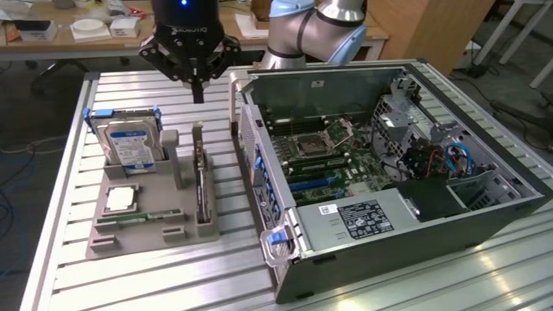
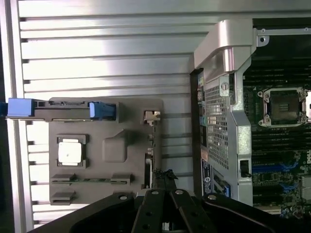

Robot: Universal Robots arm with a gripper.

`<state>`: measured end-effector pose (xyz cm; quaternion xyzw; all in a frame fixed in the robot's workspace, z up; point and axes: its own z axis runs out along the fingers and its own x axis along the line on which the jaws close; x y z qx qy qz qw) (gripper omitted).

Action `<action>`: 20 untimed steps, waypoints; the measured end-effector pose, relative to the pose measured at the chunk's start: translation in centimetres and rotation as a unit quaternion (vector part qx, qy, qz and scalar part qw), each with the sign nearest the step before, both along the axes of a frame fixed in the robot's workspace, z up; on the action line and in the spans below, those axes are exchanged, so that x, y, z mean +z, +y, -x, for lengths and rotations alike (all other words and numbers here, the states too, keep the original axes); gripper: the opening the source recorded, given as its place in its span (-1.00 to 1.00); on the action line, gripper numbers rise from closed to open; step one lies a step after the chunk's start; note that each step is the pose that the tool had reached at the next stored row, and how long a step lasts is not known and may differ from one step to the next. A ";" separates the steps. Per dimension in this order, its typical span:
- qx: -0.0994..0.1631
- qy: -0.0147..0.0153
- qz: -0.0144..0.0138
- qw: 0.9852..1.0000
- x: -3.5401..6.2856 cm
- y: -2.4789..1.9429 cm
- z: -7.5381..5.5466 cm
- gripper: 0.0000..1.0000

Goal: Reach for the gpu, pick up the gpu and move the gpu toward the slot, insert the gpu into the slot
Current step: 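Reach for the gpu, then pick up the gpu and move the gpu toward the slot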

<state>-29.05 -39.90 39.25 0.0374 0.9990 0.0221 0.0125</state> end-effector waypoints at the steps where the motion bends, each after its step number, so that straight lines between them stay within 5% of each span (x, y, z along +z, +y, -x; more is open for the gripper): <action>1: 0.000 0.000 0.000 1.000 0.00 0.00 0.2 -0.80; 7: 0.000 0.000 0.000 1.000 -0.01 0.00 1.3 -0.80; 20: 0.000 0.000 0.000 1.000 -0.01 0.00 1.3 -0.80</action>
